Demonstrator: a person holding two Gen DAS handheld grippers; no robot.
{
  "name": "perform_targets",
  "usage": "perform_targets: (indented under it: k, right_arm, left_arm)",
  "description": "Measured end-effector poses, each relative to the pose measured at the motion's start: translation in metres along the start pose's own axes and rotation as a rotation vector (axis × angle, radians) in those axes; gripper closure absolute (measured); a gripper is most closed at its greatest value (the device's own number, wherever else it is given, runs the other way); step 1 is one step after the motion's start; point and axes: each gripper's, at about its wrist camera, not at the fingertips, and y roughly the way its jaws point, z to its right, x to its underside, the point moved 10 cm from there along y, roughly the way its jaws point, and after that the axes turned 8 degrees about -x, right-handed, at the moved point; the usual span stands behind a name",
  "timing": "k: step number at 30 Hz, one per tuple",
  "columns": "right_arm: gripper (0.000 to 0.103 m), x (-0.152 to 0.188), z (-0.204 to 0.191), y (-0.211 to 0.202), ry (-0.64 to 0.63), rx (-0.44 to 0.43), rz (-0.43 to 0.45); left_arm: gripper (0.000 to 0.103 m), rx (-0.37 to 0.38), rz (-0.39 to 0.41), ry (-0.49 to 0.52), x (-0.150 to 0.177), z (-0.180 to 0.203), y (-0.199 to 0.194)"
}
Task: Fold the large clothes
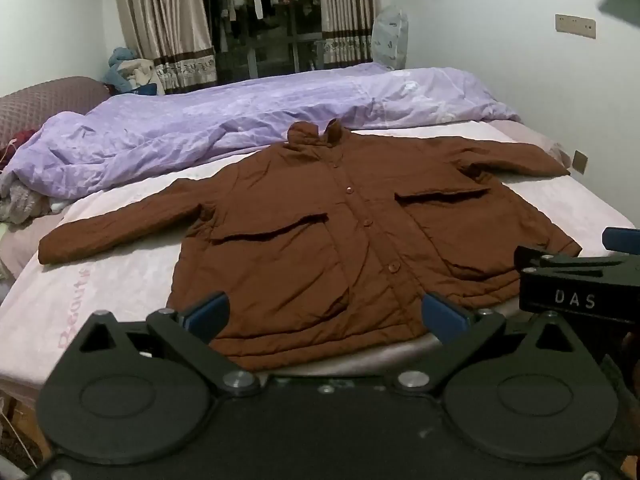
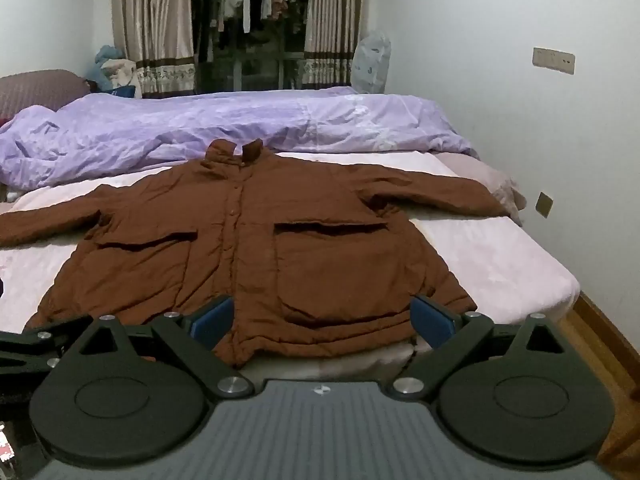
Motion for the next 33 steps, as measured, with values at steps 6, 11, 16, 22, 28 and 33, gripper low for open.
perform_targets:
  k: [6, 11, 16, 22, 28, 33]
  right_arm:
    - [0.000, 0.002, -0.006, 0.001, -0.010, -0.006, -0.010]
    - [0.000, 0.003, -0.011, -0.001, -0.006, -0.034, 0.003]
    - [0.000, 0.001, -0.012, -0.002, -0.015, -0.028, 0.009]
    - [0.000, 0.000, -0.013, -0.004, -0.027, -0.020, 0.022]
    - [0.000, -0.002, -0.012, -0.006, -0.036, -0.006, 0.031]
    - [0.000, -0.004, -0.010, -0.006, -0.062, 0.058, 0.043]
  left_arm:
    - [0.000, -0.002, 0.004, 0.004, -0.001, -0.001, 0.003]
    - [0.000, -0.001, 0.008, 0.002, -0.002, 0.002, -0.002]
    - [0.000, -0.001, 0.015, 0.007, -0.002, 0.002, -0.001]
    - [0.000, -0.007, 0.036, 0.005, -0.003, 0.001, -0.003]
    - [0.000, -0.013, 0.054, -0.002, -0.004, -0.001, -0.003]
    - [0.000, -0.023, 0.057, -0.012, -0.005, -0.003, -0.003]
